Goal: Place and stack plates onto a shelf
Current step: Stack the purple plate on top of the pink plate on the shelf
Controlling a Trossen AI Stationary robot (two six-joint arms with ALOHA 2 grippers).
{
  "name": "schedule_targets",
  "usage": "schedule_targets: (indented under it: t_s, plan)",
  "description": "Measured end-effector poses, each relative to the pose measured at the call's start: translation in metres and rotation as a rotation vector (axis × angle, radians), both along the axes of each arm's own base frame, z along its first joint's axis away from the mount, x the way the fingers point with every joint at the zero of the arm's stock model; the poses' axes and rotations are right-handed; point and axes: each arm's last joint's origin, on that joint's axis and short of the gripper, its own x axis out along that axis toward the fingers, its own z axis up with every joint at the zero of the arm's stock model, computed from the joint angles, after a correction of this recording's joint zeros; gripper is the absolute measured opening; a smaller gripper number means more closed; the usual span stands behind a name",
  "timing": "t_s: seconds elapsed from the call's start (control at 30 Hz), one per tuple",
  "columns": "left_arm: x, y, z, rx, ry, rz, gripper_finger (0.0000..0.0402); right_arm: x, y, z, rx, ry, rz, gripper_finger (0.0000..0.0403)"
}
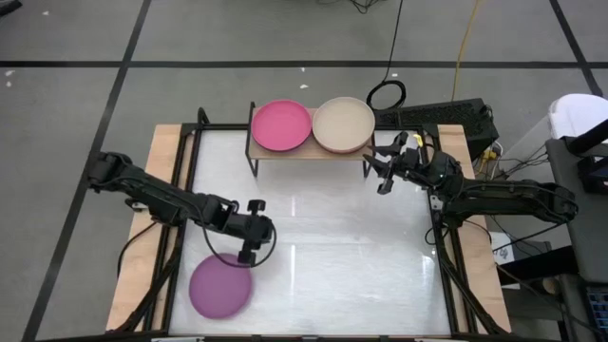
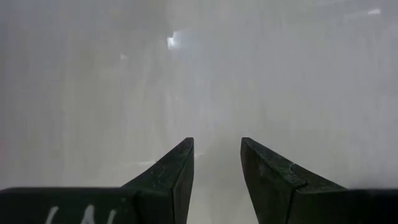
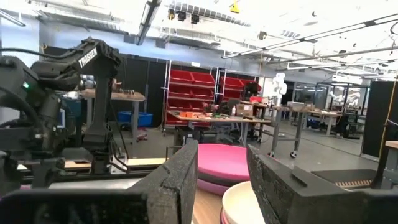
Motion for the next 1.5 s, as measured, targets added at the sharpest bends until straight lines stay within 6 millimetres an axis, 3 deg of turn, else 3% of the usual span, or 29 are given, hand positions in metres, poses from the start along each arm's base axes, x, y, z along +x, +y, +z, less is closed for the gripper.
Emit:
schedule_targets:
  t_s: [0.2,0.7,1.0,1.5]
  plan:
    - [0.002,-0.004,0.001,0.041,0.039,-0.068,0.0138,0.001,0.000,-0.004,0.039,0.033,0.006,0.0118]
    - [-0.015,-0.022,-0.014,0.041,0.226,-0.097,0.0138,0.002,-0.001,-0.007,0.043,0.056,0.005,0.0118]
    - [-0.014,-0.034,-0.023,0.049,0.239,-0.102,0.0138,0.002,-0.001,-0.008,0.072,0.062,0.011,0.0118]
    - [-0.024,-0.057,-0.023,-0.005,0.232,-0.103,0.0138,0.003,-0.001,-0.009,0.078,0.075,0.010,0.0118]
